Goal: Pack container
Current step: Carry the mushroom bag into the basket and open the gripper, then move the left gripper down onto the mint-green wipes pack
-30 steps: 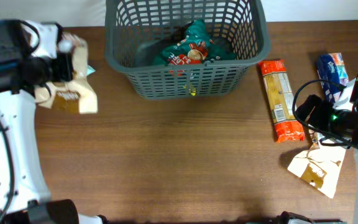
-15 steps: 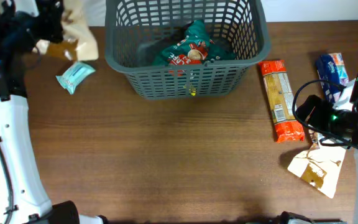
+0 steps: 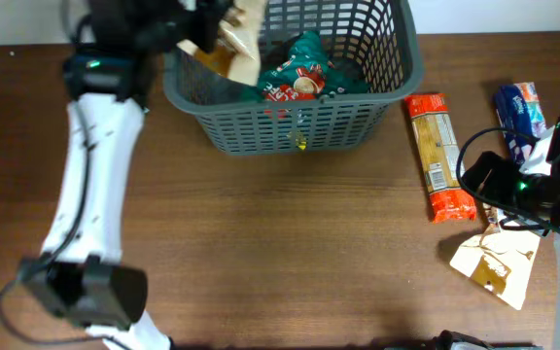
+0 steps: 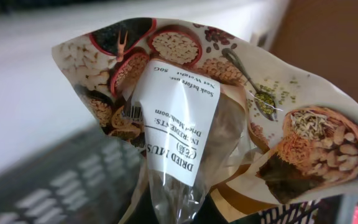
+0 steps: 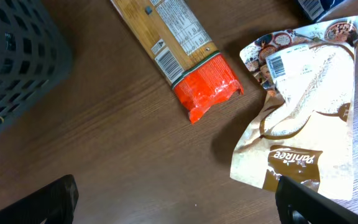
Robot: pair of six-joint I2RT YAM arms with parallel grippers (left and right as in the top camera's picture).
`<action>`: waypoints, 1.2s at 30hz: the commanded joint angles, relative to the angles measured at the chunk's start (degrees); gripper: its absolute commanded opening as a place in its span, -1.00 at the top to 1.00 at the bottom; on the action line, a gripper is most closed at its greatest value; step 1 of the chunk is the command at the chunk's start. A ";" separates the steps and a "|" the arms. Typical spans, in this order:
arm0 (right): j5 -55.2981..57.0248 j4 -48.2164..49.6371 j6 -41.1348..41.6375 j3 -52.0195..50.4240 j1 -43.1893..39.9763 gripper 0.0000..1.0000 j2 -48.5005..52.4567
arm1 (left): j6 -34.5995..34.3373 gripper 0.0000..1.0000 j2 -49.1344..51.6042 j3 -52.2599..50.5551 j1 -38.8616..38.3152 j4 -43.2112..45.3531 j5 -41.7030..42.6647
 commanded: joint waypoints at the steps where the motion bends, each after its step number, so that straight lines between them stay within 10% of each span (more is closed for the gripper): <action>1: -0.57 -0.24 -0.09 1.29 -0.37 -0.98 -0.15 | -2.05 0.96 4.79 0.68 -1.60 0.26 0.61; 8: -0.55 -1.60 -0.11 1.29 -0.37 -0.98 -0.15 | -5.14 0.96 11.52 0.68 -3.65 -0.61 0.59; 15: -0.55 -2.56 -0.09 1.29 -0.37 -0.98 -0.15 | -7.74 -0.19 11.93 1.36 -3.82 -1.36 -0.48; 22: -0.55 -2.54 -0.11 1.29 -0.37 -0.98 -0.15 | -6.75 -0.22 10.56 12.33 -1.70 -13.16 -2.43; 36: -0.52 -3.06 -0.09 1.29 -0.37 -0.98 -0.15 | 7.28 -0.50 4.26 34.62 9.99 -47.50 -33.81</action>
